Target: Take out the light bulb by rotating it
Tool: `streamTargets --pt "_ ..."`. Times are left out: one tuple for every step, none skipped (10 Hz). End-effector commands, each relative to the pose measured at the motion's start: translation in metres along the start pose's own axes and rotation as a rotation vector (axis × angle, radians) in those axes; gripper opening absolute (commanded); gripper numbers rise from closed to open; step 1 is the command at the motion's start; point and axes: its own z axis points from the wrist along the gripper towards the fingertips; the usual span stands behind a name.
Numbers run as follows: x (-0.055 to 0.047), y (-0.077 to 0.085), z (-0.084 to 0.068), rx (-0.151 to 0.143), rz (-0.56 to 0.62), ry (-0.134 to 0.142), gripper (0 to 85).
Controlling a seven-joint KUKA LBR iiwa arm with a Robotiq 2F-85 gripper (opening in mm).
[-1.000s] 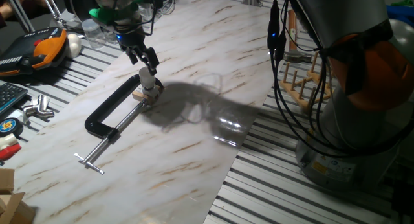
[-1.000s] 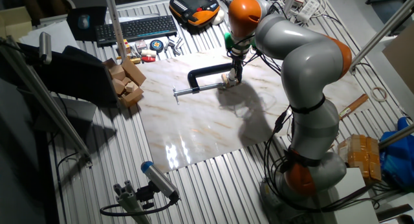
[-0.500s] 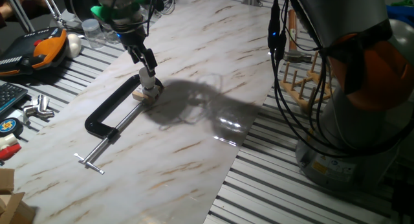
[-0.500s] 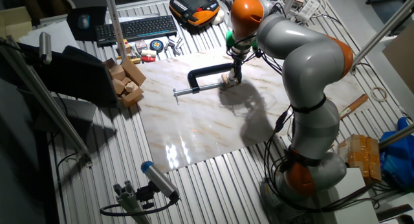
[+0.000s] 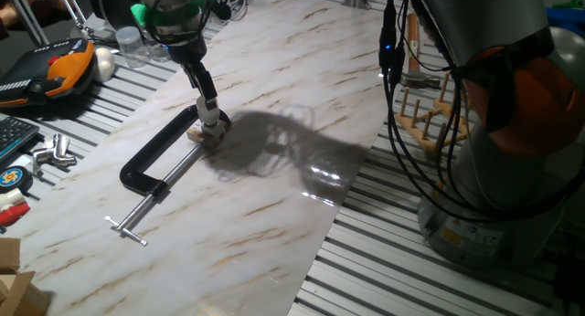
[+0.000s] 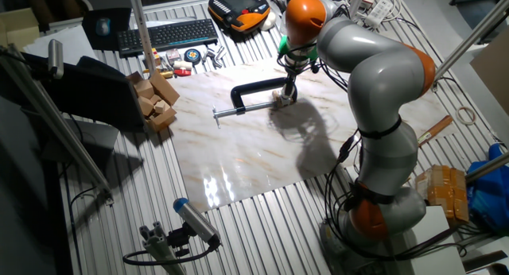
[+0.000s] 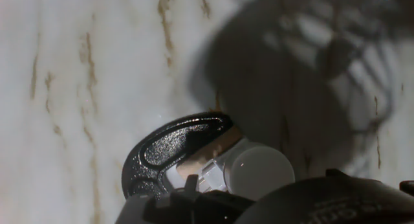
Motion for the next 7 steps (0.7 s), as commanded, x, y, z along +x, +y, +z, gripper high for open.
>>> streamTargets --pt "0.0000 0.0000 0.0000 0.020 0.487 0.012 85.0" --pt "0.0000 0.0000 0.0000 0.017 0.498 0.014 85.0" --pt "0.0000 0.0001 0.0000 0.016 0.508 0.013 85.0" --pt "0.0000 0.0001 0.0000 0.016 0.519 0.012 68.0" --pt "0.0000 0.0002 0.0000 0.013 0.525 0.011 68.0" --pt "0.0000 0.0002 0.0000 0.012 0.532 0.012 68.0" --pt "0.0001 0.0002 0.0000 0.012 0.533 0.012 68.0"
